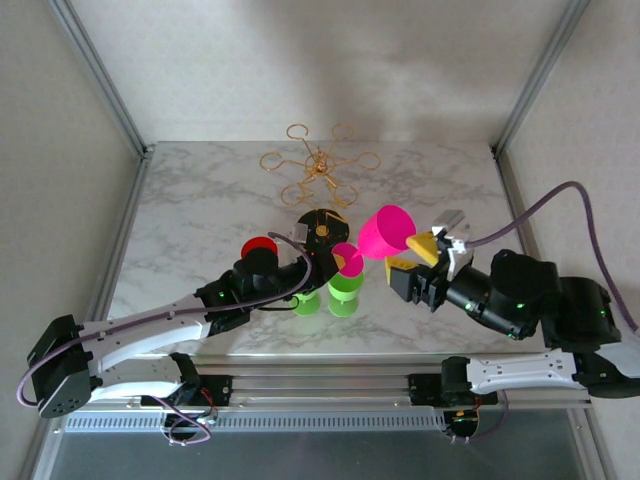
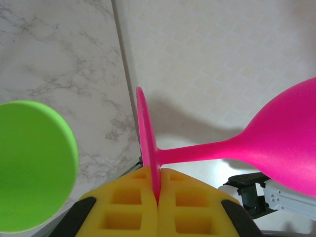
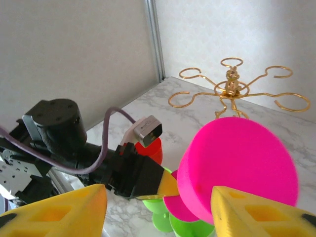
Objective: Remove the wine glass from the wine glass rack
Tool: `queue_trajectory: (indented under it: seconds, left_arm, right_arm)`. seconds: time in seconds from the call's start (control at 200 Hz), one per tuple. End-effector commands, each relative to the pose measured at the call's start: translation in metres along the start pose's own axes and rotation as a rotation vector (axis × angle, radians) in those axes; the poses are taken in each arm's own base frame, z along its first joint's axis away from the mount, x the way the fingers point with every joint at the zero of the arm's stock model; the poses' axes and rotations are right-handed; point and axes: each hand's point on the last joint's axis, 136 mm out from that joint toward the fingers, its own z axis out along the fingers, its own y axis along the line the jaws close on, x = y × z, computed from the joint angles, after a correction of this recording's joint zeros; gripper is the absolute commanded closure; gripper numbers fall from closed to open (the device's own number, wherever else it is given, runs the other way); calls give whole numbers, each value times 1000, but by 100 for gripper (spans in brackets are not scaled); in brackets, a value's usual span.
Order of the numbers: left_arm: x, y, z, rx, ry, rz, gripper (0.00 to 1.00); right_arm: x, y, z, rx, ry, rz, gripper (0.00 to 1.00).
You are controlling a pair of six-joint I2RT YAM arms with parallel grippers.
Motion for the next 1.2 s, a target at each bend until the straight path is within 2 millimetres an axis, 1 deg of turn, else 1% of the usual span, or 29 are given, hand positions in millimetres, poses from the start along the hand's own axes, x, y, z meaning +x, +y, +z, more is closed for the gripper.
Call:
queue_trajectory:
  seconds: [0.0,0.125,0.22,0.43,0.596,0.686,0.776,0.926,1.026,1.196]
  left_arm:
    - [-9,-15,-5,66,-38,37,100]
    - [-8,-16,-4,71,-34,42,100]
    - [-8,-16,-4,73,-31,44,100]
    - [-7,-16,-6,69,-28,51,100]
    - [-7,-16,-10,65,-32,56,100]
    - [-7,-17,-11,65,-33,62,100]
    - [-8,-16,-11,58,-36,66,100]
    - [-9,-16,-12,50,-39,70,100]
    - [-10,-15,-13,45,-44,72,100]
    - [-10,-15,-13,39,-47,74,100]
  right_arm:
    - [-6,-11,-1,79,15,-2,40]
    - [-12,-14,1,119,40,-13,36]
    - [-12,-17,5,145,63,-6,34]
    - [4,-28,19,205,137,14,32]
    - [7,-37,29,236,163,39,29]
    - [10,-37,36,220,182,59,27]
    - [14,-32,45,188,211,68,26]
    - [16,-25,57,150,233,68,28]
    - [17,-19,63,123,242,74,31]
    - [22,-14,71,104,266,78,42]
